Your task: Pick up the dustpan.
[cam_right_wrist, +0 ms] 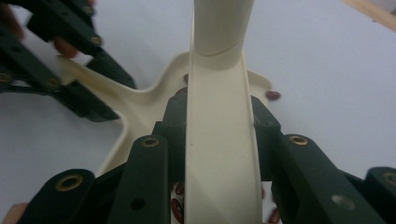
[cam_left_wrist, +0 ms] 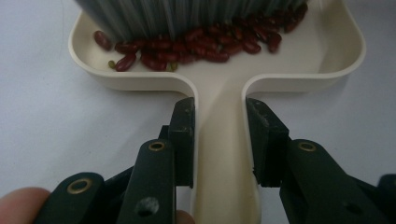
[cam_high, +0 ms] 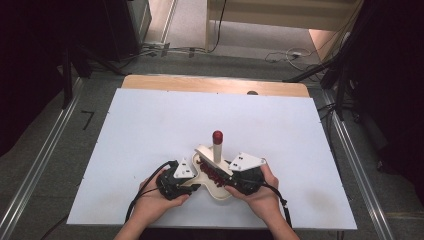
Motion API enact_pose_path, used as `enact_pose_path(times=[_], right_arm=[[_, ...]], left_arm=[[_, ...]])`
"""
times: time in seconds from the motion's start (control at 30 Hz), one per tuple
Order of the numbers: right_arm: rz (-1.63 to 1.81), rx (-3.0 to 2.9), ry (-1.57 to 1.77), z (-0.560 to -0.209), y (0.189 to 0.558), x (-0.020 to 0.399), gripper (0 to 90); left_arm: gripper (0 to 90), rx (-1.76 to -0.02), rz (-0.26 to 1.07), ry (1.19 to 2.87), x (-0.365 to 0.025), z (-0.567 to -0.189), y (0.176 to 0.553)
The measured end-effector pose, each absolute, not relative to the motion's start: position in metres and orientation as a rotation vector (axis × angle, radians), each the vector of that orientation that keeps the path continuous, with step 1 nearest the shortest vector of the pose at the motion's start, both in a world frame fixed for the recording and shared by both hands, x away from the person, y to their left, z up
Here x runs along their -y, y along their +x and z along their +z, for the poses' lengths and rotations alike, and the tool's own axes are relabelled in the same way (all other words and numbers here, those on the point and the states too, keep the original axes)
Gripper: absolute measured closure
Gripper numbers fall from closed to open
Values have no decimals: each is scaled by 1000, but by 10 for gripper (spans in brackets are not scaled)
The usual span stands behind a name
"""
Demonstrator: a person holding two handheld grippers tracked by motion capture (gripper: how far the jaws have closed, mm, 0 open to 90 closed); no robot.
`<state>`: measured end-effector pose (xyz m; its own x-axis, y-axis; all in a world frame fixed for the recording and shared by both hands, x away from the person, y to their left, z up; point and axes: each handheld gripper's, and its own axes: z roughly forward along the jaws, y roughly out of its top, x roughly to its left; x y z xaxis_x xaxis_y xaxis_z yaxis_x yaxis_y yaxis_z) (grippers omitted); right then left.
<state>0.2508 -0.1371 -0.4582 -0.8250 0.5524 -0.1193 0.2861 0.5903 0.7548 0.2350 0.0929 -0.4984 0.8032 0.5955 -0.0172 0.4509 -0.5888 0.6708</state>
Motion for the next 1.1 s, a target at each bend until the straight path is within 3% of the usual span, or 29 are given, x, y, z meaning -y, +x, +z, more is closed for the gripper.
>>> enact_pose_path(times=[0.27,0.6,0.8,1.1], right_arm=[[1195,-2425,742,-441,255,154,648],[1093,-2278,944,-446,298,201,648],[1001,-2342,931,-457,312,186,648],[1089,-2484,700,-452,292,160,648]], left_arm=[[665,-773,278,2298,-96,-498,235],[665,-814,270,2286,-111,-499,239],[665,-814,267,2285,-112,-500,239],[665,-815,266,2282,-112,-501,239]])
